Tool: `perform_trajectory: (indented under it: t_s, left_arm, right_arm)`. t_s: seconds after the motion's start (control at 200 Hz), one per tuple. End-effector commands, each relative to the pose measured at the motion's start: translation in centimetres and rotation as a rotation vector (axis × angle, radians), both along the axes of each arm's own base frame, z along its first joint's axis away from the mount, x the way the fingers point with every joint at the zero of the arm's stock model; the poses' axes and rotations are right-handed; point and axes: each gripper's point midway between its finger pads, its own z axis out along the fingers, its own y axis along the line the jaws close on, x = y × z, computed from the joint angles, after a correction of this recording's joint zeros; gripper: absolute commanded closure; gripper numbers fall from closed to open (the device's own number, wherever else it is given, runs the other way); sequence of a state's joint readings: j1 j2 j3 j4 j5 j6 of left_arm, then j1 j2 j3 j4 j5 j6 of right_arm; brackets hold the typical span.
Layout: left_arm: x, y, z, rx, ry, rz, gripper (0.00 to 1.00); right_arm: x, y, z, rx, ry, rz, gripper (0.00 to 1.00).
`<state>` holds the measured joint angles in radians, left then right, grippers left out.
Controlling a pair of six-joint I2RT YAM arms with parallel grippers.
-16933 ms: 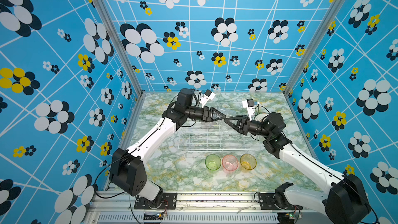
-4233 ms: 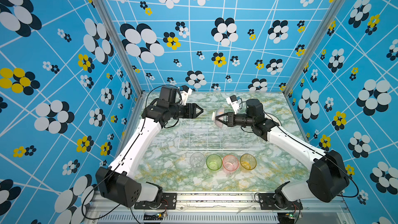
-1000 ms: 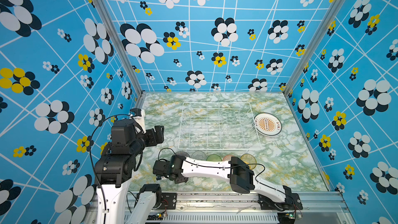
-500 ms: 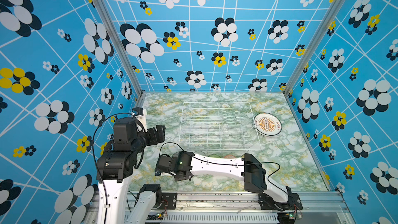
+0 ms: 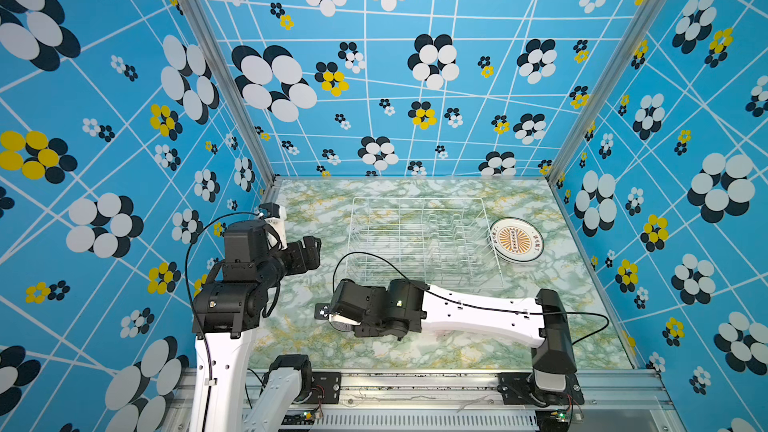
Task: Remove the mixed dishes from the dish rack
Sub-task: 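Open the right gripper and raise it away from the bowl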
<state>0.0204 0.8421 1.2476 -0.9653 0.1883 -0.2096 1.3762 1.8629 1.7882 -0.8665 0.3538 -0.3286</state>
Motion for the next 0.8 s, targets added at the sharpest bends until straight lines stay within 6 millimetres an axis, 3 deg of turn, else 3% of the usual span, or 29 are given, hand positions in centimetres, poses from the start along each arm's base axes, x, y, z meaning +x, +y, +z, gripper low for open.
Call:
perform_trajectory:
  t_s: [0.0,0.18,0.2,0.295,0.37,0.455,0.545,0.795]
  left_arm:
    - [1.0,-0.1,-0.7,-0.022,0.005,-0.004,0.09]
    - [2.5,-0.2,-1.7,-0.031,0.004,-0.006,0.09]
    - [2.6,-0.2,-1.8,-0.031,0.003,-0.006,0.09]
    - [3.6,0.2,-2.6,-0.021,-0.004,0.016,0.08]
    - [4.6,0.6,-3.3,-0.014,-0.020,0.035,0.05]
    - [5.6,0.5,-4.3,-0.019,-0.037,0.031,0.00]
    - [6.7,0.6,-5.4,-0.026,-0.060,0.039,0.01]
    - [8.5,1.1,-7.4,-0.028,-0.054,0.076,0.01]
  right_arm:
    - [2.3,-2.6,3.4,0.104,-0.045,-0.128,0.53]
    - [6.4,-8.7,7.9,0.262,-0.073,-0.339,0.47]
    - [6.8,-9.7,7.4,0.259,-0.069,-0.368,0.47]
    - [9.7,-14.5,9.4,0.367,-0.087,-0.532,0.43]
    - [12.3,-19.5,10.1,0.443,-0.094,-0.703,0.40]
    - [14.5,-25.1,9.8,0.519,-0.101,-0.896,0.40]
    - [15.8,-29.9,8.8,0.603,-0.096,-1.051,0.38]
    - [17.7,-40.2,6.0,0.708,-0.175,-1.399,0.38]
